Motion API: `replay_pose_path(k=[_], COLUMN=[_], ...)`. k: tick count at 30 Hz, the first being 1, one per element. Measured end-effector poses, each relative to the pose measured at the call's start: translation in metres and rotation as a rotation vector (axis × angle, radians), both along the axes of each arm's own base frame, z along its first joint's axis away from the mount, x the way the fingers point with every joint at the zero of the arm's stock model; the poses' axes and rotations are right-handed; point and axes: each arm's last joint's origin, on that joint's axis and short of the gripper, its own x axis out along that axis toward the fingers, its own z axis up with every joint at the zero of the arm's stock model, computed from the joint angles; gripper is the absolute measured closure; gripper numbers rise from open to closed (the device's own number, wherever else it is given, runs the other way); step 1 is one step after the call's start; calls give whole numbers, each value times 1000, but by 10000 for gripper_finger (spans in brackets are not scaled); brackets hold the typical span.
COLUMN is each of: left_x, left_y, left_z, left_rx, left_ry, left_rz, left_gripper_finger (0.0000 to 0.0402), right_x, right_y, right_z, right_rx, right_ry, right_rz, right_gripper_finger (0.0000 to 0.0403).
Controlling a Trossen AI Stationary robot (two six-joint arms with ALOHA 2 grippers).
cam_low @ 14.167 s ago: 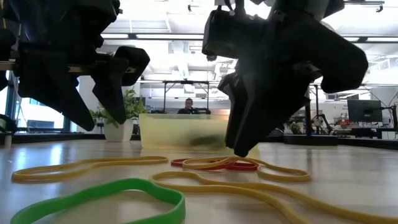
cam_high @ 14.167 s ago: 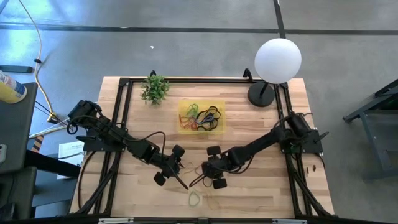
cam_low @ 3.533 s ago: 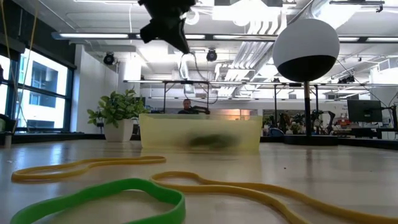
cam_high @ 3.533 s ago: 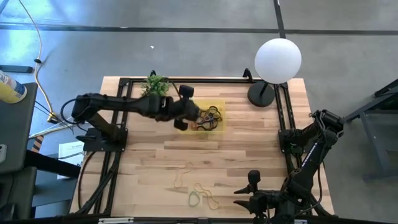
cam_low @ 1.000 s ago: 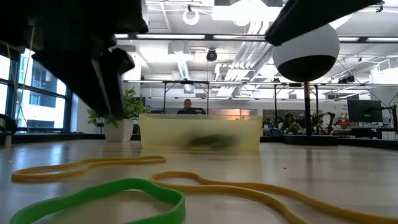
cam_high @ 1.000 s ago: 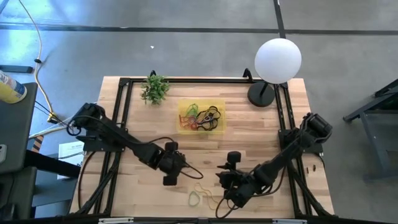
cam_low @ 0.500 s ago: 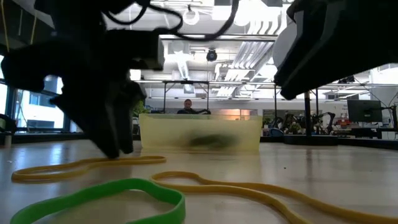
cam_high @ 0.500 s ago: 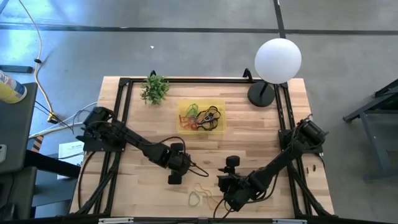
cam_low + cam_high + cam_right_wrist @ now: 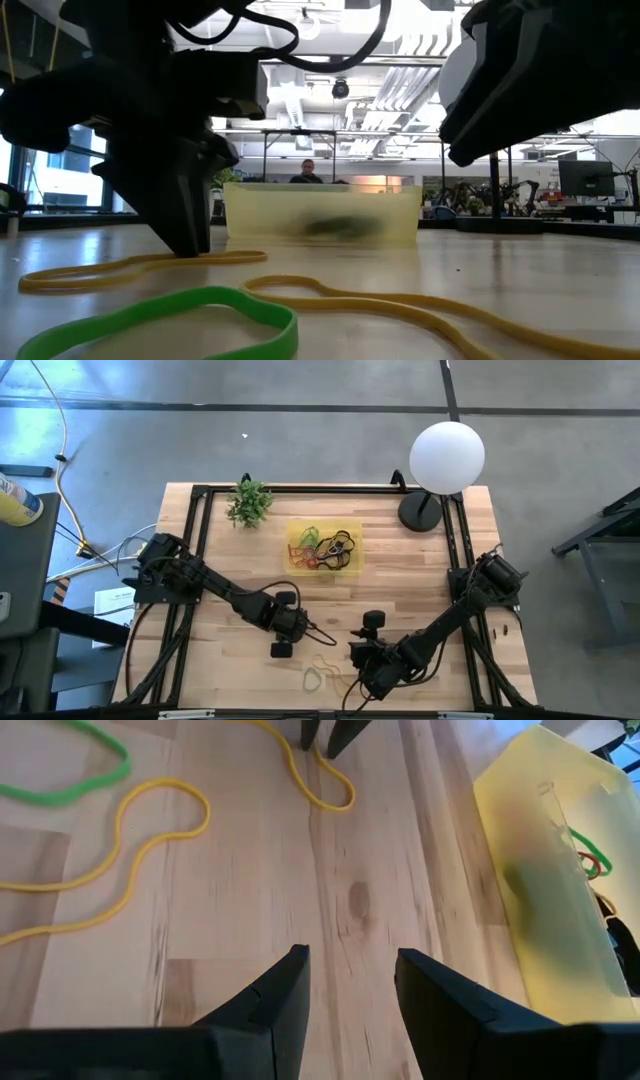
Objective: Pick and place rubber bands into bin
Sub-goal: Put the yellow rubber band into the yellow bin
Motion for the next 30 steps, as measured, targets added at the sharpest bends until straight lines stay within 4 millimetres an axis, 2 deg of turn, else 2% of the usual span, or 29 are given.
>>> replay_pose_path(k=[3, 5, 8, 13, 22, 30], left_x=[0, 0, 0, 2, 15, 18], left_y=[0, 0, 0, 0, 1, 1], left_z=[0, -1, -1, 2, 25, 41], left_rx=[2, 6, 23, 85, 241, 306], left_ry=[0, 0, 0, 2, 41, 79], left_rz=[-19, -30, -48, -100, -160, -165], left_gripper_finger=[379, 393, 386, 397, 401, 401], right_x=[0, 0, 0, 0, 0, 0], right_y=[0, 0, 0, 0, 0, 0], right_z=[0, 0, 0, 0, 0, 0], right_rx=[0, 3, 3, 3, 8, 9], right_ry=[0, -1, -1, -1, 0, 0], right_rz=[0, -2, -2, -2, -3, -3], right_gripper_finger=[263, 263, 263, 263, 263, 263])
